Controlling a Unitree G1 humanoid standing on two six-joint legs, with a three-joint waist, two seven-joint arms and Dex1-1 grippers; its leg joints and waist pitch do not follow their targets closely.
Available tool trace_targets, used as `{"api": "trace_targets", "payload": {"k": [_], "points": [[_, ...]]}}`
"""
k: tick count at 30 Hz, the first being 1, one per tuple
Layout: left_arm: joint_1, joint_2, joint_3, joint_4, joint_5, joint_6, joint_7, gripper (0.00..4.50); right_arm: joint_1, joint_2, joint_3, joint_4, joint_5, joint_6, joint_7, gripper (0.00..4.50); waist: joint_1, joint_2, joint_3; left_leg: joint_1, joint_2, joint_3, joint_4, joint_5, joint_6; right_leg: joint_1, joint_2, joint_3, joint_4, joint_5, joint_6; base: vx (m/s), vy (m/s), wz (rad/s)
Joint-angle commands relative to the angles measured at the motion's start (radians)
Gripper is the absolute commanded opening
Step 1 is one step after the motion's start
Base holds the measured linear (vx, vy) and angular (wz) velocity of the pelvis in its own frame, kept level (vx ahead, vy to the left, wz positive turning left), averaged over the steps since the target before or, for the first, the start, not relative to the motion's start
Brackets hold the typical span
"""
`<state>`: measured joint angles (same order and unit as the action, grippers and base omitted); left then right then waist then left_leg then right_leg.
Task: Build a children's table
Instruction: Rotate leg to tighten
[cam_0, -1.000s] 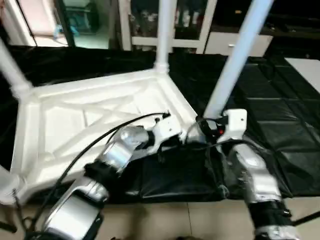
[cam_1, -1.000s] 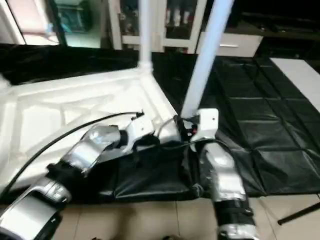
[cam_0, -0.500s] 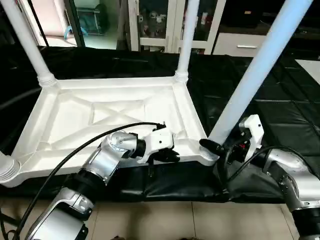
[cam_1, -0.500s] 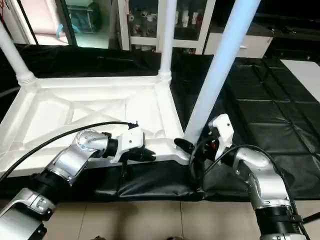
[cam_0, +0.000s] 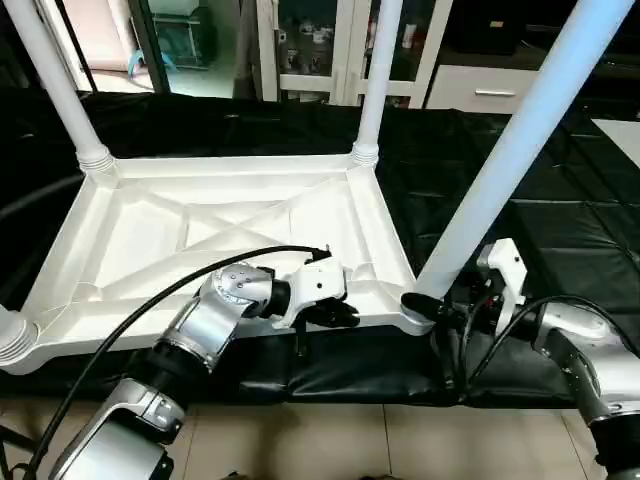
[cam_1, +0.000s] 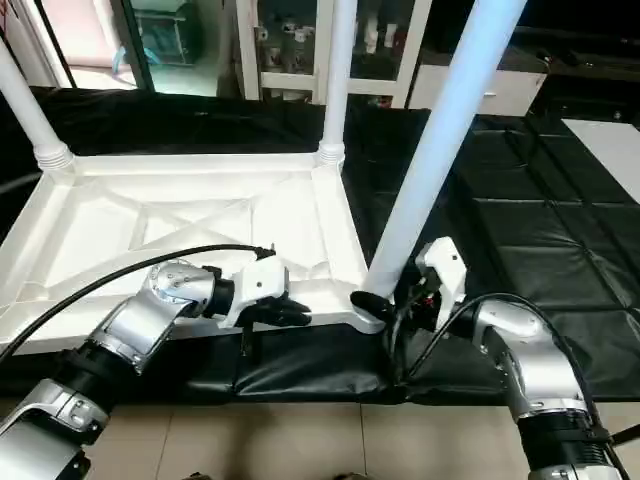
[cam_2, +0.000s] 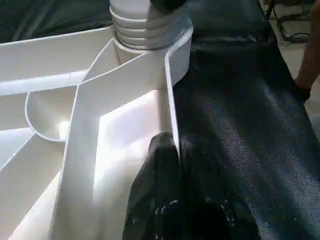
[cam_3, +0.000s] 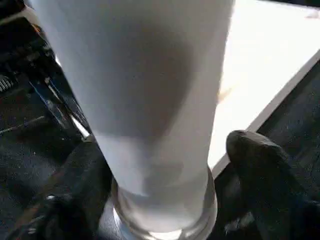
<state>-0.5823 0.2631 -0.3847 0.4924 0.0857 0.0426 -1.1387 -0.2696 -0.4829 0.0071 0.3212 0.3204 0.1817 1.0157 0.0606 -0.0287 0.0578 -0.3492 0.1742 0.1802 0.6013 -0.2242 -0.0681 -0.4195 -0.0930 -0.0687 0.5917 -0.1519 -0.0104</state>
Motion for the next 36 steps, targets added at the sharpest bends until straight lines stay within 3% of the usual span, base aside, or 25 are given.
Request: {"api": "trace_targets", "payload": {"k": [1, 7, 8, 13, 15, 18, 21, 23, 24, 25, 27, 29, 32, 36], "points": [[0.022, -0.017, 0.002, -0.022, -0.05, -0.01, -0.024, 0.0, -0.008, -0.007, -0.008, 0.006, 0.001, -0.02, 0.009, 3.38, -0.002, -0.022, -0.058, -0.008, 0.054, -0.013, -0.076, -0.134, 0.112, 0.054, -0.062, 0.045, -0.074, -0.342, -0.204, 0.0, 0.0, 0.0], [0.027, -0.016, 0.0, -0.03, -0.048, -0.005, -0.027, 0.0, -0.006, -0.005, -0.011, 0.014, 0.004, -0.024, 0.02, 2.96, -0.002, -0.022, -0.059, -0.008, 0.056, -0.014, -0.076, -0.134, 0.112, 0.054, -0.062, 0.045, -0.074, -0.347, -0.2, 0.0, 0.0, 0.0], [0.027, -0.016, -0.001, -0.03, -0.048, -0.006, -0.027, 0.0, -0.006, -0.004, -0.011, 0.015, 0.004, -0.025, 0.02, 2.63, -0.001, -0.021, -0.059, -0.007, 0.055, -0.014, -0.075, -0.129, 0.113, 0.054, -0.062, 0.044, -0.073, -0.34, -0.202, 0.0, 0.0, 0.0], [0.027, -0.017, -0.003, -0.03, -0.043, -0.001, -0.021, 0.0, -0.007, 0.033, -0.013, 0.014, -0.004, -0.006, -0.047, 2.33, -0.003, -0.022, -0.059, -0.006, 0.055, -0.014, -0.077, -0.146, 0.105, 0.052, -0.062, 0.045, -0.075, -0.356, -0.2, 0.0, 0.0, 0.0], [0.013, -0.029, -0.004, -0.011, -0.025, 0.008, 0.013, 0.0, -0.019, 0.081, -0.027, 0.032, -0.05, 0.001, -0.197, 2.25, -0.006, -0.025, -0.057, -0.007, 0.055, -0.015, -0.079, -0.164, 0.095, 0.051, -0.062, 0.044, -0.079, -0.391, -0.187, 0.0, 0.0, 0.0], [-0.04, -0.064, -0.009, 0.07, 0.037, 0.027, 0.121, 0.0, -0.038, 0.184, -0.065, 0.044, -0.089, 0.053, -0.446, 2.19, -0.024, -0.02, -0.054, -0.004, 0.05, -0.021, -0.086, -0.216, 0.04, 0.044, -0.06, 0.041, -0.091, -0.497, -0.137, 0.0, 0.0, 0.0], [-0.076, -0.094, -0.002, 0.117, 0.054, 0.045, 0.179, 0.0, -0.049, 0.241, -0.079, 0.049, -0.101, 0.076, -0.552, 2.16, -0.033, -0.022, -0.055, -0.004, 0.049, -0.026, -0.089, -0.246, 0.02, 0.045, -0.06, 0.039, -0.097, -0.533, -0.114, 0.0, 0.0, 0.0], [-0.156, -0.171, 0.016, 0.202, 0.078, 0.1, 0.309, 0.0, -0.082, 0.355, -0.075, 0.077, -0.141, 0.074, -0.731, 2.15, -0.033, -0.014, -0.057, 0.003, 0.049, -0.024, -0.09, -0.241, 0.01, 0.036, -0.059, 0.041, -0.098, -0.486, -0.122, 0.0, 0.0, 0.0], [-0.157, -0.172, 0.016, 0.203, 0.078, 0.101, 0.311, 0.0, -0.083, 0.357, -0.075, 0.077, -0.141, 0.073, -0.733, 2.15, -0.035, -0.018, -0.061, 0.0, 0.049, -0.025, -0.09, -0.228, 0.004, 0.043, -0.059, 0.041, -0.093, -0.438, -0.136, 0.0, 0.0, 0.0], [-0.17, -0.185, 0.021, 0.218, 0.082, 0.108, 0.336, 0.0, -0.092, 0.377, -0.078, 0.087, -0.152, 0.066, -0.774, 2.14, -0.034, -0.015, -0.061, -0.002, 0.049, -0.025, -0.091, -0.215, 0.007, 0.047, -0.059, 0.041, -0.088, -0.402, -0.146, 0.0, 0.0, 0.0], [-0.192, -0.21, 0.028, 0.246, 0.086, 0.117, 0.376, 0.0, -0.113, 0.411, -0.076, 0.107, -0.162, 0.054, -0.823, 2.13, -0.033, -0.015, -0.059, -0.001, 0.049, -0.018, -0.09, -0.201, 0.026, 0.045, -0.056, 0.044, -0.084, -0.313, -0.178, 0.0, 0.0, 0.0], [-0.222, -0.25, 0.038, 0.285, 0.09, 0.111, 0.425, 0.0, -0.152, 0.461, -0.066, 0.14, -0.178, 0.02, -0.882, 2.12, -0.032, -0.014, -0.063, 0.001, 0.046, -0.017, -0.087, -0.187, 0.028, 0.048, -0.057, 0.044, -0.081, -0.292, -0.191, 0.0, 0.0, 0.0], [-0.229, -0.263, 0.04, 0.296, 0.087, 0.096, 0.431, 0.0, -0.17, 0.474, -0.054, 0.148, -0.183, 0.0, -0.873, 2.11, -0.027, -0.015, -0.065, -0.002, 0.045, -0.013, -0.082, -0.128, 0.064, 0.054, -0.057, 0.045, -0.071, -0.196, -0.218, 0.0, 0.0, 0.0], [-0.212, -0.24, 0.026, 0.296, 0.093, 0.046, 0.403, 0.0, -0.175, 0.435, -0.053, 0.125, -0.193, -0.037, -0.816, 2.11, -0.026, -0.015, -0.068, -0.002, 0.046, -0.012, -0.079, -0.082, 0.1, 0.059, -0.057, 0.044, -0.063, -0.137, -0.241, 0.0, 0.0, 0.0]]}}
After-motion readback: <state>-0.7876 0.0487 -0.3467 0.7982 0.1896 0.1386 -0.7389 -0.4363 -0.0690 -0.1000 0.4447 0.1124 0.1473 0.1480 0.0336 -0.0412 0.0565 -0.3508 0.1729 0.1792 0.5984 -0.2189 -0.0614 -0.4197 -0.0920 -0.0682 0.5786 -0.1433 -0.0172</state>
